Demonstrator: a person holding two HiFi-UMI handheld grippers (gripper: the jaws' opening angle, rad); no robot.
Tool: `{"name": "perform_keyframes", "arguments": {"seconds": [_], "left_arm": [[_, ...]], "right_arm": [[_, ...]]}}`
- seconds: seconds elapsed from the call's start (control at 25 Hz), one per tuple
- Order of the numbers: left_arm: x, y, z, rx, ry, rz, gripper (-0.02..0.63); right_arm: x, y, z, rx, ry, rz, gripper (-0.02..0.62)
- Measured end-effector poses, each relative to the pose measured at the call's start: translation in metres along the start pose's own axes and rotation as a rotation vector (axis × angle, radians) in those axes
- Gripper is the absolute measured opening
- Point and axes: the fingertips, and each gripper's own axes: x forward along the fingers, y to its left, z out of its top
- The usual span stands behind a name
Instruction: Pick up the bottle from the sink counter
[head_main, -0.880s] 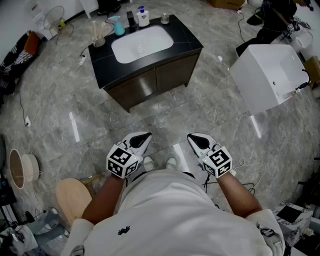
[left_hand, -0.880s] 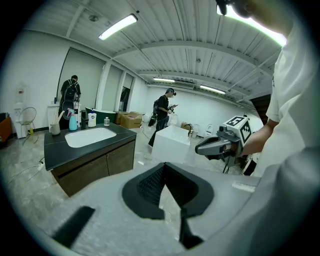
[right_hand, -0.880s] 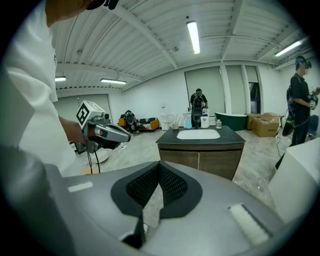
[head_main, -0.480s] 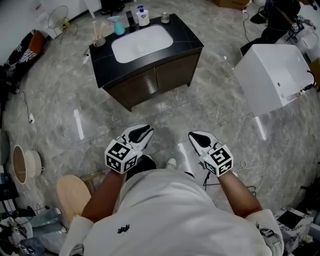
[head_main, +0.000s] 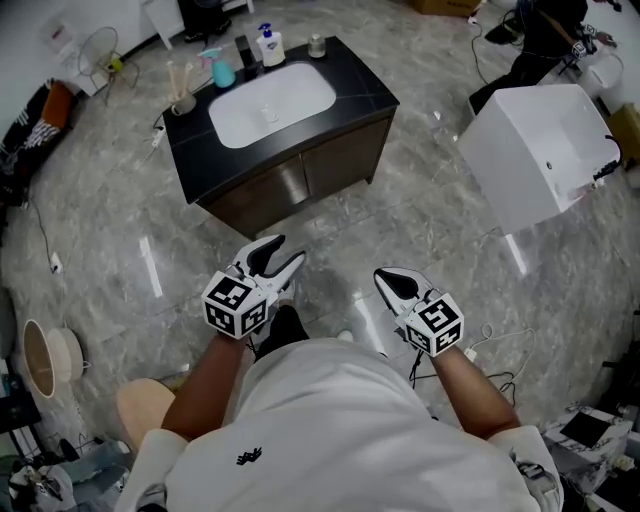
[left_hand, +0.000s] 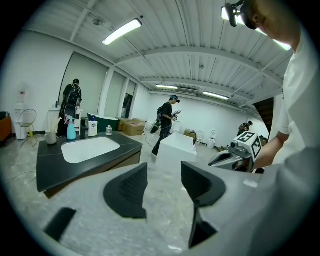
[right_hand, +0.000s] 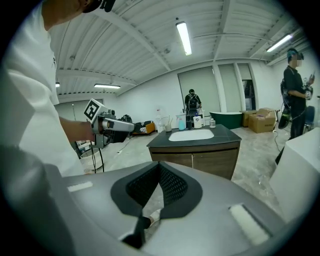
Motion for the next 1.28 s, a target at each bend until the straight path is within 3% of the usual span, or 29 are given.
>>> {"name": "perform_keyframes", "arguments": {"seconds": [0.52,0.72,1.04,1.28], "left_arm": [[0.048,0.169,0.08,0.099,0.005,-0.113,0.356],[0.084,0.217,0.095,0.115,0.017,-0.139,0.376],[0.166,0.251,0.125,0.093,0.012,-0.096,0.379],[0.237,0.265,0.155,0.087,0.012,0.011,0.394]], "right_arm": [[0.127,-0.025,0.075,0.077,0.006,-0.154,0.012],[0.159,-0.04,0.093,0.096,-0.001,-0.202,0.012],[0.157,-0.111,0.1,0.129,0.004,-0.239,0.012],[0.137,-0.187,0.116,0.105,0.009,-0.205,0.012]]}}
